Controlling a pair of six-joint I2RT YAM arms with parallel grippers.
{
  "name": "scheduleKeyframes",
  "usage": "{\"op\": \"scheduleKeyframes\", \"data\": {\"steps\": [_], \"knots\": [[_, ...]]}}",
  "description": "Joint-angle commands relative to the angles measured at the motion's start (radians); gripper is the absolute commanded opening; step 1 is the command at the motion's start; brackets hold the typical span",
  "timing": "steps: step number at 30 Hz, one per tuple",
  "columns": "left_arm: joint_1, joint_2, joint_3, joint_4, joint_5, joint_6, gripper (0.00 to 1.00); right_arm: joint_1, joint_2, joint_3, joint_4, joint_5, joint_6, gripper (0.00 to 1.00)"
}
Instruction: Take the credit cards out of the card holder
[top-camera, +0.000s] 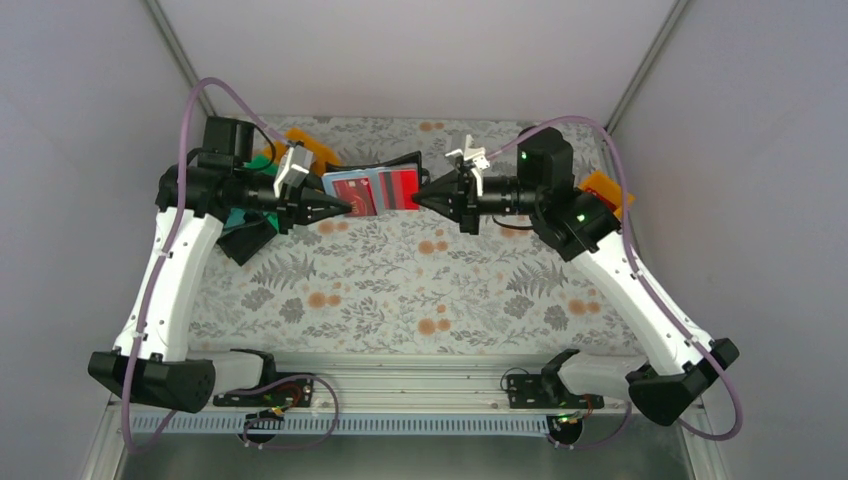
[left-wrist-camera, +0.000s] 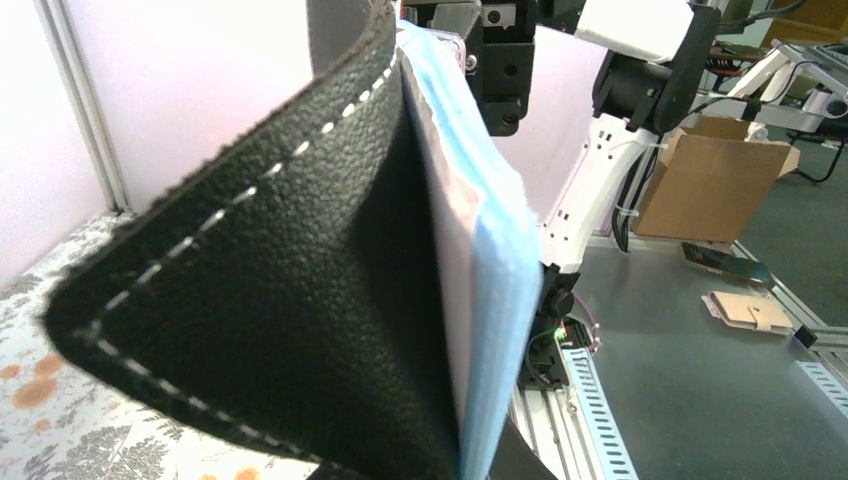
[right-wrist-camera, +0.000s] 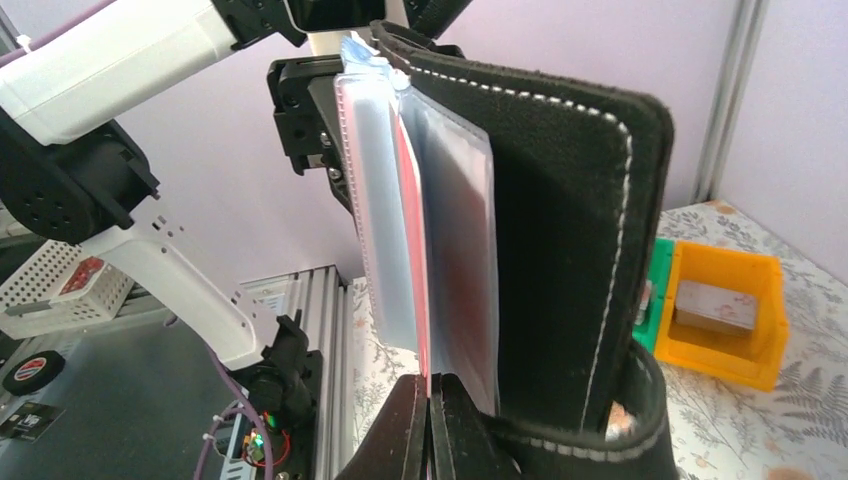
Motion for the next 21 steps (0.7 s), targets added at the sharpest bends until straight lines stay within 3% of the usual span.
{"op": "scheduleKeyframes", "data": {"steps": [1, 3, 6, 9, 12, 15, 17, 19, 20, 21], "knots": [[0.01, -0.022, -0.005, 0.016, 0.059, 0.001, 0.02, -0.034, -0.015, 0.025, -0.078, 0.069, -0.04, 0.04], [0.029, -0.028, -0.02, 0.082, 0.027, -0.09, 0.02, -0.044, -0.03, 0.058, -0.132, 0.155, -0.065, 0.04], [0.079, -0.036, -0.07, 0.26, -0.135, -0.329, 0.02, -0.048, -0.065, 0.113, -0.183, 0.381, -0.091, 0.04], [0.115, -0.037, -0.118, 0.34, -0.286, -0.418, 0.02, -0.047, -0.087, 0.146, -0.149, 0.669, -0.142, 0.04], [0.131, -0.031, -0.134, 0.356, -0.35, -0.437, 0.02, -0.037, -0.092, 0.132, -0.042, 0.948, -0.287, 0.04], [0.138, -0.034, -0.13, 0.357, -0.365, -0.438, 0.02, -0.021, -0.091, 0.046, 0.225, 1.305, -0.604, 0.04], [0.143, -0.038, -0.127, 0.354, -0.366, -0.436, 0.02, -0.018, -0.074, -0.067, 0.491, 1.476, -0.992, 0.04], [0.146, -0.04, -0.126, 0.352, -0.368, -0.432, 0.02, -0.016, -0.055, -0.197, 0.836, 1.559, -1.33, 0.04], [0.148, -0.042, -0.128, 0.351, -0.368, -0.43, 0.02, -0.013, -0.048, -0.254, 1.071, 1.564, -1.461, 0.04], [0.149, -0.042, -0.13, 0.349, -0.367, -0.429, 0.02, -0.006, -0.039, -0.295, 1.196, 1.561, -1.559, 0.04]]}}
